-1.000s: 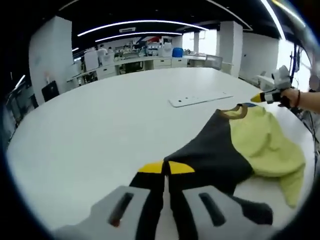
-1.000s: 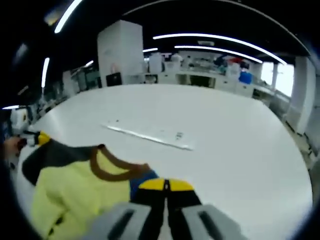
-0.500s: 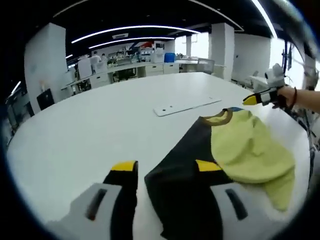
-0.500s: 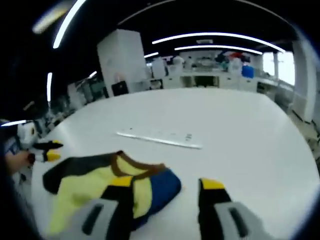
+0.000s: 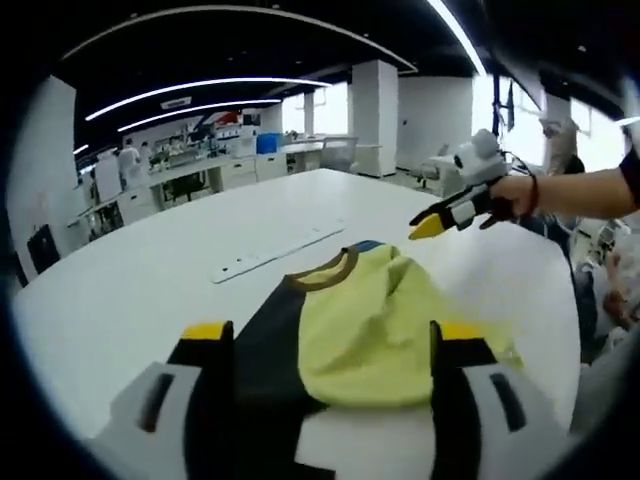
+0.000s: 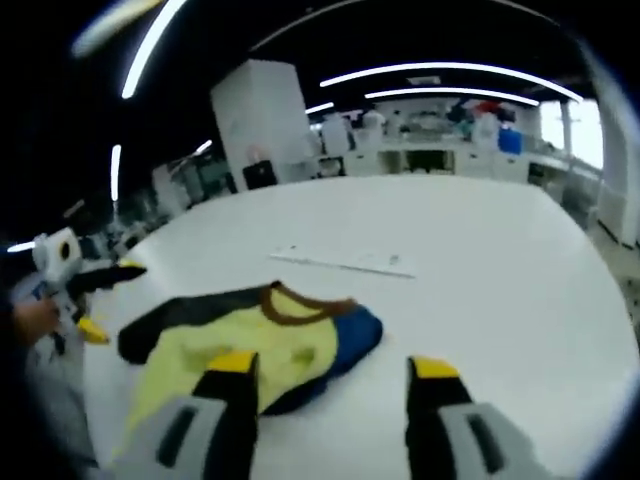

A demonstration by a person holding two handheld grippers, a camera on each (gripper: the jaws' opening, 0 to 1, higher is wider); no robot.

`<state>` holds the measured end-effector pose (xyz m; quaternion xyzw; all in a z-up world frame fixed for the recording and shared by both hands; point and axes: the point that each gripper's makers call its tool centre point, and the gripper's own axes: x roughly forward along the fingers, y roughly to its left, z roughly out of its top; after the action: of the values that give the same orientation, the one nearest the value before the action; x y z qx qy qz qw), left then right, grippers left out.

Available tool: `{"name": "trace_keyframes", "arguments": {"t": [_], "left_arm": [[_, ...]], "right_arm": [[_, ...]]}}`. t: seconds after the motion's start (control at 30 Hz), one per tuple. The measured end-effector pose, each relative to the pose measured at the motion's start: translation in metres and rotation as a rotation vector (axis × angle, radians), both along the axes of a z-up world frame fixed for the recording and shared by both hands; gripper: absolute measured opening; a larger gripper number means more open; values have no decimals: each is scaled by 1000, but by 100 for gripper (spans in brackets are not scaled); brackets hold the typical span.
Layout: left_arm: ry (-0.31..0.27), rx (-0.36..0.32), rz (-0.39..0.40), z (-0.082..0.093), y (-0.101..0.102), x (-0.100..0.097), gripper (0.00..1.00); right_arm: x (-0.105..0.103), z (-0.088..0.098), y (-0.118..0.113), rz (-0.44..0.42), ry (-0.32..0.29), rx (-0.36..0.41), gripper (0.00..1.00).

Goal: Fold the garment on the visible template until the final outline fits inside the template.

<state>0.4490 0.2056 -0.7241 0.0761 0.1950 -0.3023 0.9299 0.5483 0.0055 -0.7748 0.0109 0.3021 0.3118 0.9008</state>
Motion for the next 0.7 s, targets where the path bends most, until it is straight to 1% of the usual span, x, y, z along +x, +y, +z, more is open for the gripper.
{"name": "trace_keyframes", "arguments": {"t": [0.03, 0.07, 0.13, 0.2, 0.23, 0.27, 0.3, 0.33, 0.4, 0.47, 0.53, 0.63, 0.7], "left_arm": [[-5, -1, -10, 2, -6, -2, 83], [-14, -6, -30, 5, -16, -4, 83], [-9, -14, -78, 7, -34, -11, 83], [-7, -15, -123, 6, -50, -17, 84], [-4, -16, -131, 6, -56, -19, 84], [4, -22, -157, 4, -67, -25, 84], [11, -30, -178, 3, -74, -29, 83], [20, -38, -184, 1, -79, -30, 82], [41, -55, -213, -2, -95, -38, 81], [40, -43, -238, -6, -107, -44, 81], [42, -34, -259, -10, -116, -48, 78], [59, -21, -283, -22, -133, -57, 75], [60, -10, -292, -27, -144, -63, 73]], "right_arm": [[-7, 2, -3, -3, -3, 7, 57], [-9, 3, -4, -4, -3, 9, 57], [-10, 4, -6, -2, -6, 9, 57], [-12, 4, -8, 0, -11, 3, 56], [-13, 4, -8, 1, -14, -1, 55], [-14, 3, -10, 1, -14, -4, 55], [-13, 3, -11, 1, -16, -5, 54], [-15, 2, -12, 2, -18, -7, 54], [-17, 1, -13, 3, -17, -10, 53], [-18, -1, -13, 6, -17, -10, 53], [-20, -4, -13, 11, -13, -7, 52], [-25, -7, -12, 22, -8, -9, 49], [-30, -10, -8, 33, -5, -16, 47]]}}
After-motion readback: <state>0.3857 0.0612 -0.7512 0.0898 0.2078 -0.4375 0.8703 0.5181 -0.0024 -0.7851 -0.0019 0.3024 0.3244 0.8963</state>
